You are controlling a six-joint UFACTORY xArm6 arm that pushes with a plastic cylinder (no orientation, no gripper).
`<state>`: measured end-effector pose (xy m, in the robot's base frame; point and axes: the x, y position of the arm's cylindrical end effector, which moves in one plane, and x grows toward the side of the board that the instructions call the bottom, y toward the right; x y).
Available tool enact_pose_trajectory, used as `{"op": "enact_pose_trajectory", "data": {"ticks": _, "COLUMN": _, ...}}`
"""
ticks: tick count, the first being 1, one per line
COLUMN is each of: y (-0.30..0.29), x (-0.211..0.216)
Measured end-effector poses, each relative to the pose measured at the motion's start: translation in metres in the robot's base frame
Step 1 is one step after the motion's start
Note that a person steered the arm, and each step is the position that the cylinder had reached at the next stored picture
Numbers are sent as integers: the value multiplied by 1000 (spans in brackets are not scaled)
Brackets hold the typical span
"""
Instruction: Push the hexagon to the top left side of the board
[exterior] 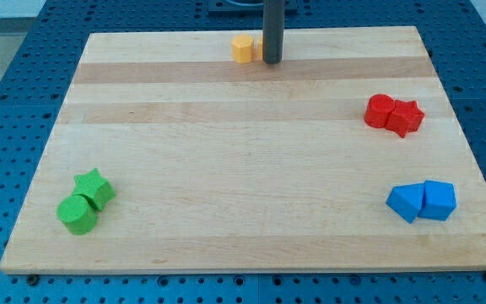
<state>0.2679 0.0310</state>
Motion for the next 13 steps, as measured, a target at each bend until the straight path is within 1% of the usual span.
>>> {"op": "enact_pose_trajectory", "data": {"ticks": 1, "y": 0, "x": 3}}
{"op": "enact_pose_trajectory", "data": {"ticks": 2, "y": 28, "x": 6}}
{"op": "enact_pose_trajectory", "data": {"ticks": 3, "y": 63, "x": -16}}
{"op": "enact_pose_trajectory", "data": {"ticks": 4, "y": 66, "x": -63}}
{"op": "enact_pose_trajectory", "data": {"ticks": 5, "y": 31, "x": -74}}
{"op": "enact_pose_trajectory", "data": {"ticks": 6, "y": 4, "x": -68}}
{"op": "enact_pose_trajectory", "data": {"ticks": 8, "y": -3, "x": -25}}
{"op": "enact_pose_trajectory", "data": {"ticks": 9, "y": -18, "x": -31}}
{"op": "enact_pose_trajectory", "data": {"ticks": 11, "y": -87, "x": -29}}
{"op": "enact_pose_trajectory", "data": {"ticks": 12, "y": -104, "x": -16}}
{"op": "enact_pose_trajectory", "data": {"ticks": 13, "y": -108, "x": 5}}
